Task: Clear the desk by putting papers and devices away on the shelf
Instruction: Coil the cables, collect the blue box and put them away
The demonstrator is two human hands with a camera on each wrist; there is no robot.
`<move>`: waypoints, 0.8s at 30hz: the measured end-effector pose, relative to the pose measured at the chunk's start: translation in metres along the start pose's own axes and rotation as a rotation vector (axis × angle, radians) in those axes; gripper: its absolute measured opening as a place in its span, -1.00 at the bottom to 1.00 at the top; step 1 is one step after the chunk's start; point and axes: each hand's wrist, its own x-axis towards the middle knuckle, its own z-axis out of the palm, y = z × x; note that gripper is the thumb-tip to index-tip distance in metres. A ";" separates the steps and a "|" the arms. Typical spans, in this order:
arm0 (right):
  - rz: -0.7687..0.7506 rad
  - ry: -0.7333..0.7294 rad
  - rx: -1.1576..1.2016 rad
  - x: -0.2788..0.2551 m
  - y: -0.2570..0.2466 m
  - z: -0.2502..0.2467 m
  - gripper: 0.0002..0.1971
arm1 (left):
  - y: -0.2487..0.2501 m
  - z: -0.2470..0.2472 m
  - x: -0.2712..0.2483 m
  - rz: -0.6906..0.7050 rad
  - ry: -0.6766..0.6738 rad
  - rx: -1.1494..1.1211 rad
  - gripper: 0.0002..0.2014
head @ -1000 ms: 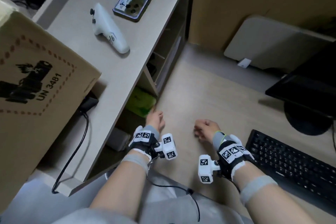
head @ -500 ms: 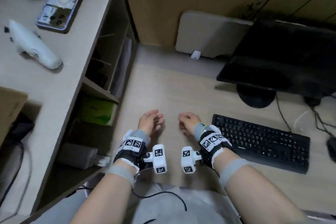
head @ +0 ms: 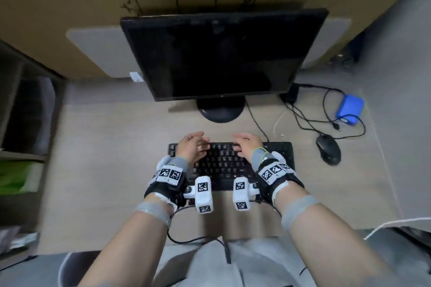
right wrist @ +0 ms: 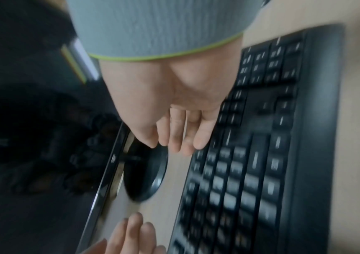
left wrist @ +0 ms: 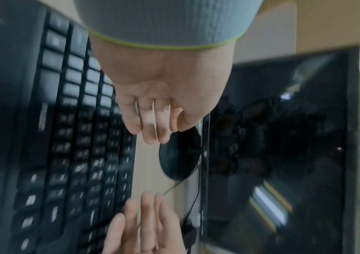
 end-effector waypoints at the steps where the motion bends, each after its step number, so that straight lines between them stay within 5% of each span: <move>1: -0.001 0.049 0.009 0.006 0.005 -0.035 -0.84 | -0.006 0.032 -0.004 -0.014 -0.018 0.038 -0.77; 10: -0.016 0.313 -0.278 0.059 0.012 -0.208 -0.61 | -0.009 0.194 -0.001 0.003 -0.069 0.228 -0.76; 21: -0.031 0.354 -0.692 0.139 -0.012 -0.268 -0.37 | -0.005 0.271 0.055 -0.180 -0.033 0.269 -0.74; 24: -0.046 0.516 -0.651 0.150 -0.016 -0.273 -0.37 | -0.006 0.283 0.066 -0.220 -0.036 0.287 -0.72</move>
